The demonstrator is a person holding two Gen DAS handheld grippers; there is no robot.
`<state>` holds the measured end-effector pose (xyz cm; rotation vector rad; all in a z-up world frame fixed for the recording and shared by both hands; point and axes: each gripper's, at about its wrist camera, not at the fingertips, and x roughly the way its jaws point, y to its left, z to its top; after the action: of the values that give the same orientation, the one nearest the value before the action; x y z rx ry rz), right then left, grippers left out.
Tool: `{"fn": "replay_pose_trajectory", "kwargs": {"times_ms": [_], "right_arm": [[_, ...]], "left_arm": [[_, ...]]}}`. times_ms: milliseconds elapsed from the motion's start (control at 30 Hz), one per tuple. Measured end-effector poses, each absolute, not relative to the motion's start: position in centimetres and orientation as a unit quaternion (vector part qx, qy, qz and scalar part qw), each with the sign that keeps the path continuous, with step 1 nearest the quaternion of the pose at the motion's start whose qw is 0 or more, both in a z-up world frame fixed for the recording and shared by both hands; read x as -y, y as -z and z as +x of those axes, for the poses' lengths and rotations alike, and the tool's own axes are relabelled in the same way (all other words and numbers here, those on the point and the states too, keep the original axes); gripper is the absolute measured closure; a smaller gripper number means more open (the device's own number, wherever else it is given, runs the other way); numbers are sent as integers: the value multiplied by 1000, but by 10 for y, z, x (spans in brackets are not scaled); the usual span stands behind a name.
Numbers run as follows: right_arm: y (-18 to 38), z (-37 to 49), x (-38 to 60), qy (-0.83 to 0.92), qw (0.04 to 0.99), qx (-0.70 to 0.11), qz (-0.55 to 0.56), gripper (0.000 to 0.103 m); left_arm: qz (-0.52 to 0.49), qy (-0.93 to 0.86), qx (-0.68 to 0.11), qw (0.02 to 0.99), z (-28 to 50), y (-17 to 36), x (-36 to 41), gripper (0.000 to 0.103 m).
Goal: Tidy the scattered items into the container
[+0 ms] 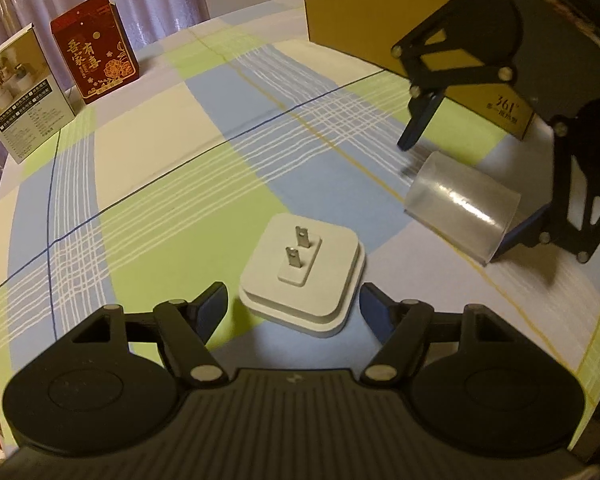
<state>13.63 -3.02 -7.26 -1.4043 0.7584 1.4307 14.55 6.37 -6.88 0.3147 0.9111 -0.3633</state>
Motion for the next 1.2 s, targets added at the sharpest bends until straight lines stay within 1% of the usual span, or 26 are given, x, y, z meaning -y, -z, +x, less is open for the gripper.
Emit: {"fn": "replay_pose_trajectory", "kwargs": {"times_ms": [67,100,133,167,300,367,433,467,533,667,767,800,833,867,1200], "right_arm": [[73,140,29,-591,470,-328,-569,14],[72,144,28,-590,474,-340,-558,23],[70,148,27,-584,487,-354,-545,26],[69,151,28,-576,499,-370,-532,27],[70,170,40,-493,588,-473,-434,27],[70,176,57,-438,641,-516,-362,27],[71,177,74,-398,672,-547,-302,27],[71,175,82,-388,684,-551,-280,27],[72,168,92,-385,690,-554,-263,23],[74,165,103,-396,689,-536,-286,23],[81,168,106,-391,695,-539,-271,22],[81,164,110,-388,702,-537,-261,19],[79,158,111,-385,710,-534,-252,10],[75,156,113,-383,718,-528,-242,8],[83,164,100,-389,726,-526,-213,9]], "left_arm": [[148,173,-435,871,147,69,-64,34],[146,173,-435,872,147,68,-64,34],[143,171,-435,872,147,69,-65,34],[140,169,-436,872,148,69,-65,34],[133,169,-435,874,149,67,-65,34],[129,171,-433,876,149,66,-64,34],[128,172,-432,876,149,65,-63,32],[130,172,-433,875,148,65,-62,32],[133,174,-433,874,147,66,-60,31],[132,177,-431,875,147,66,-59,31],[132,176,-430,876,148,65,-59,30],[131,175,-429,876,149,65,-59,30],[129,176,-429,877,150,64,-59,30],[126,176,-429,877,150,64,-59,30],[126,176,-426,878,151,66,-60,29]]}}
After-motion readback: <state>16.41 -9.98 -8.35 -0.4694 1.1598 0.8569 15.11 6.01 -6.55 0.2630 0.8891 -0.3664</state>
